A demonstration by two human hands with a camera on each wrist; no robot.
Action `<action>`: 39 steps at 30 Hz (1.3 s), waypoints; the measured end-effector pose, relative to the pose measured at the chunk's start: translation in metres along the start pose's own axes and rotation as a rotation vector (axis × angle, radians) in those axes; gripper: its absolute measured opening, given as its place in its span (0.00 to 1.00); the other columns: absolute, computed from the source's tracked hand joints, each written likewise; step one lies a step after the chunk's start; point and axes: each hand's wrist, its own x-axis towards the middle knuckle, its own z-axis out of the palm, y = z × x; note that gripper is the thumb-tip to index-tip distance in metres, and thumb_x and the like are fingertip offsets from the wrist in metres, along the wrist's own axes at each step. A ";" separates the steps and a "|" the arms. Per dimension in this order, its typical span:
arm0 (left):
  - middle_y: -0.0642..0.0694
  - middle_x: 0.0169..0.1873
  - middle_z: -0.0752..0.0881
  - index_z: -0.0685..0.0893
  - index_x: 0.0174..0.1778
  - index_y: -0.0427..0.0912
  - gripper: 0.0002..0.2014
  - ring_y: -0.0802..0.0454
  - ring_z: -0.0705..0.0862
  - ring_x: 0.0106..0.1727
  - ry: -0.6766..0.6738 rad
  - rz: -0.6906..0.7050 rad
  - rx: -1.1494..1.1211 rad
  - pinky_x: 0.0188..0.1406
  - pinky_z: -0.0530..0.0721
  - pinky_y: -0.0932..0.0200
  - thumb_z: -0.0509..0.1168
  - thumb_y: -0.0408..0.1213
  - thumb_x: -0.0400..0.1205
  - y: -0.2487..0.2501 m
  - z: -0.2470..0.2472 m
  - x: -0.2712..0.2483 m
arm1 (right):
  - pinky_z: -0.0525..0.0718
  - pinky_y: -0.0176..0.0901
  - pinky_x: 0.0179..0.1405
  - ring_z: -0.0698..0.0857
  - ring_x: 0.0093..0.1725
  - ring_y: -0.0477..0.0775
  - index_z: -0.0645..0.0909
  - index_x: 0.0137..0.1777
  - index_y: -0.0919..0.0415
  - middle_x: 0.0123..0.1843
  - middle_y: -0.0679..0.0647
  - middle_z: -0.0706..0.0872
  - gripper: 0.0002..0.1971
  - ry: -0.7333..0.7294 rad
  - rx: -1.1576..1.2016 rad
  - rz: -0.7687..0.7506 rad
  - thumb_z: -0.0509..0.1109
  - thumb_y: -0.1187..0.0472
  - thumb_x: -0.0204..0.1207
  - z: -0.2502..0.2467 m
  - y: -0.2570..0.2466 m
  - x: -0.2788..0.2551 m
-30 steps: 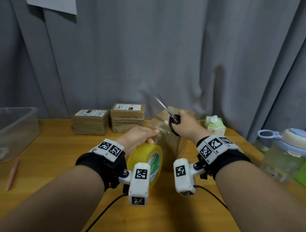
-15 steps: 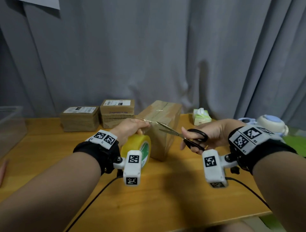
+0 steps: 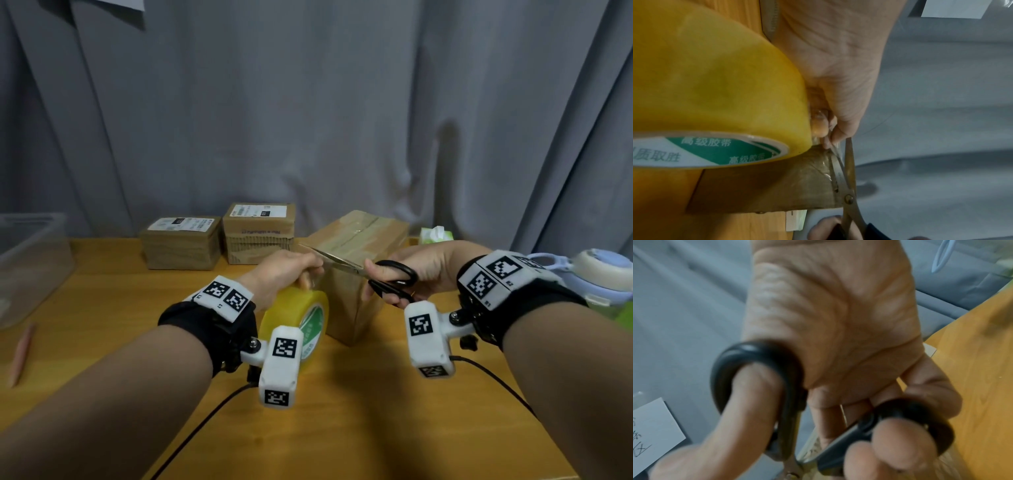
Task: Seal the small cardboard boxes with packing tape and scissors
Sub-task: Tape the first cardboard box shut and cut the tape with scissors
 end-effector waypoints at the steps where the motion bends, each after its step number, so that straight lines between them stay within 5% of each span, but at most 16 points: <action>1: 0.48 0.19 0.80 0.88 0.33 0.41 0.11 0.55 0.78 0.25 -0.002 0.007 0.004 0.37 0.76 0.60 0.67 0.39 0.80 0.000 -0.001 0.001 | 0.77 0.32 0.26 0.78 0.29 0.44 0.82 0.58 0.60 0.31 0.48 0.79 0.55 0.001 0.002 -0.006 0.70 0.17 0.38 0.000 0.000 0.003; 6: 0.51 0.18 0.81 0.88 0.31 0.43 0.11 0.54 0.77 0.27 0.004 0.002 -0.030 0.40 0.75 0.58 0.68 0.38 0.79 -0.002 -0.005 0.005 | 0.74 0.32 0.25 0.76 0.24 0.44 0.81 0.52 0.63 0.29 0.49 0.77 0.38 0.034 0.068 -0.037 0.60 0.27 0.61 0.002 -0.001 0.012; 17: 0.54 0.19 0.83 0.88 0.34 0.42 0.09 0.54 0.79 0.30 0.011 0.020 -0.018 0.50 0.76 0.55 0.69 0.37 0.79 -0.003 -0.003 -0.001 | 0.71 0.36 0.22 0.70 0.16 0.47 0.86 0.34 0.62 0.20 0.54 0.76 0.25 0.237 0.013 -0.183 0.73 0.37 0.58 0.015 0.005 0.015; 21: 0.48 0.20 0.80 0.88 0.34 0.40 0.08 0.56 0.78 0.26 -0.037 0.060 0.035 0.41 0.77 0.59 0.68 0.36 0.79 0.002 -0.006 -0.009 | 0.72 0.40 0.25 0.71 0.17 0.50 0.79 0.19 0.54 0.20 0.55 0.75 0.19 0.334 -0.036 -0.200 0.79 0.42 0.58 0.016 0.007 0.019; 24: 0.47 0.21 0.79 0.88 0.35 0.38 0.08 0.57 0.77 0.25 -0.047 0.073 0.039 0.38 0.77 0.61 0.67 0.35 0.79 0.001 -0.011 -0.012 | 0.72 0.36 0.22 0.73 0.16 0.48 0.79 0.24 0.55 0.20 0.54 0.76 0.17 0.334 -0.015 -0.235 0.78 0.50 0.67 0.016 0.010 0.020; 29: 0.46 0.20 0.79 0.87 0.36 0.38 0.08 0.57 0.79 0.24 -0.017 0.086 0.062 0.52 0.82 0.55 0.67 0.35 0.80 -0.007 -0.016 -0.011 | 0.74 0.33 0.20 0.74 0.18 0.49 0.83 0.29 0.54 0.22 0.54 0.78 0.14 0.309 0.049 -0.297 0.74 0.43 0.63 0.016 0.009 0.015; 32: 0.48 0.18 0.79 0.87 0.40 0.36 0.07 0.60 0.78 0.21 0.002 0.099 0.088 0.39 0.79 0.60 0.67 0.35 0.80 -0.007 -0.015 -0.010 | 0.75 0.35 0.23 0.75 0.20 0.49 0.83 0.36 0.65 0.23 0.53 0.78 0.22 0.322 0.055 -0.342 0.72 0.42 0.63 0.012 0.004 0.011; 34: 0.45 0.21 0.78 0.87 0.43 0.34 0.08 0.59 0.78 0.21 0.014 0.098 0.088 0.37 0.76 0.60 0.67 0.35 0.81 -0.006 -0.020 -0.012 | 0.76 0.35 0.25 0.77 0.21 0.48 0.81 0.34 0.62 0.24 0.53 0.79 0.19 0.304 0.072 -0.364 0.72 0.43 0.64 0.014 -0.001 0.007; 39: 0.46 0.21 0.79 0.87 0.38 0.43 0.08 0.57 0.78 0.23 0.108 0.125 0.024 0.56 0.75 0.51 0.66 0.37 0.82 -0.013 -0.045 -0.024 | 0.76 0.34 0.28 0.79 0.25 0.45 0.79 0.44 0.59 0.28 0.50 0.81 0.17 0.146 -0.026 -0.173 0.74 0.45 0.68 0.041 -0.010 0.014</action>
